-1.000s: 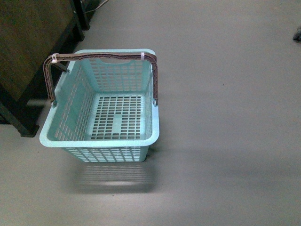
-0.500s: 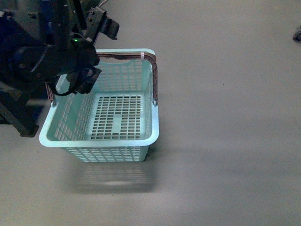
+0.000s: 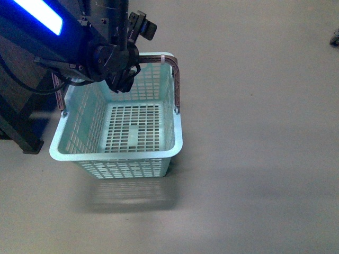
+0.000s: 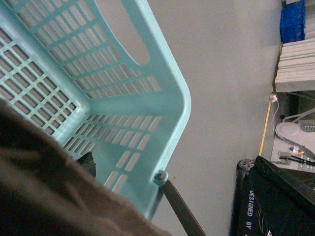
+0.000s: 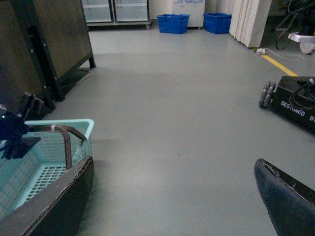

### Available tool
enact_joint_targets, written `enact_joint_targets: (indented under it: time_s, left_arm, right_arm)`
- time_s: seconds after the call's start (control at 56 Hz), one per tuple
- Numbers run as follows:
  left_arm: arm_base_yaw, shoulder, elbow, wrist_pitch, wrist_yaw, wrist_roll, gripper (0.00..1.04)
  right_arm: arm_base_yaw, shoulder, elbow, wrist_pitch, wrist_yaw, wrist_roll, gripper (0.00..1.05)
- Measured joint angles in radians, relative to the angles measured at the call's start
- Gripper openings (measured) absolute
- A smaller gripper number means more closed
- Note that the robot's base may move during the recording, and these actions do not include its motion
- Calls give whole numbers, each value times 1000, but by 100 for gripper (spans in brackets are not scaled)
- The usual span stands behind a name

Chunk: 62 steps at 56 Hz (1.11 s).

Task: Pick mango and avocado into basket

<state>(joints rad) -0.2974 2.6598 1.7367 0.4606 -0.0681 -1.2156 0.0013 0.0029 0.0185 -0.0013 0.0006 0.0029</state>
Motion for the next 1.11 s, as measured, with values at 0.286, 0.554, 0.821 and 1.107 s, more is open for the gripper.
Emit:
enact_joint_targets:
  time_s: [0.286,0.554,0.821,1.107]
  left_arm:
    - [0,26,56,-27,-31,-10,69]
    - [5,29,68,-50,-45,-81,32]
    - [18,-45,-100,24,-24,-120,6]
    - [46,-370,-585,218,21,-207,6]
  right_arm:
    - [0,0,0,0,0,0,96]
    - [0,0,0,0,0,0,96]
    - [0,0,0,0,0,0,96]
    - [0,0,0,0,0,0,96]
